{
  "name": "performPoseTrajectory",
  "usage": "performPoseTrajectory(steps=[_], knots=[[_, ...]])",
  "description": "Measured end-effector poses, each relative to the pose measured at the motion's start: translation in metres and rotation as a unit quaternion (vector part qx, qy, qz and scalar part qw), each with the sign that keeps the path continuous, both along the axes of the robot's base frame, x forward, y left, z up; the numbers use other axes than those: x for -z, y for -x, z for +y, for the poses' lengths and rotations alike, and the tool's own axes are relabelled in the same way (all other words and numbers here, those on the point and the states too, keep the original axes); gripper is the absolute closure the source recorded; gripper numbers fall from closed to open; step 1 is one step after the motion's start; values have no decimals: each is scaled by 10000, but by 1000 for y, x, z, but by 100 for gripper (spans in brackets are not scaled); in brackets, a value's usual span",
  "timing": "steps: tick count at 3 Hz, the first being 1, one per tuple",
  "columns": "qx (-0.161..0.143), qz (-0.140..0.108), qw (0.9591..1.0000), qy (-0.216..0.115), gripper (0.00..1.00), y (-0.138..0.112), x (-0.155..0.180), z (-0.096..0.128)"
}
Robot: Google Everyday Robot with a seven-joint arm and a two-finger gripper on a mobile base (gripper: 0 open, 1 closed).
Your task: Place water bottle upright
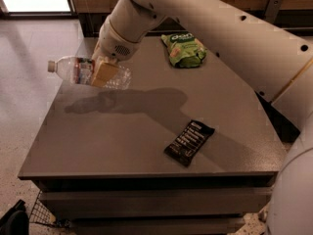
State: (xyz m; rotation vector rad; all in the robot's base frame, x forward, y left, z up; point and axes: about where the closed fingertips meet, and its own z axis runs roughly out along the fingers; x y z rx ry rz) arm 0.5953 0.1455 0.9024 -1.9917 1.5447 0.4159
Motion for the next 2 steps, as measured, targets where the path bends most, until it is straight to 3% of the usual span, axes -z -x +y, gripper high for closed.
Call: performPoseTrajectory(steps=[1,2], knots=[[261,42,9913,-1292,100,-2,-20,-10],[516,-9,9795,-1950,100,2,-29,-12]])
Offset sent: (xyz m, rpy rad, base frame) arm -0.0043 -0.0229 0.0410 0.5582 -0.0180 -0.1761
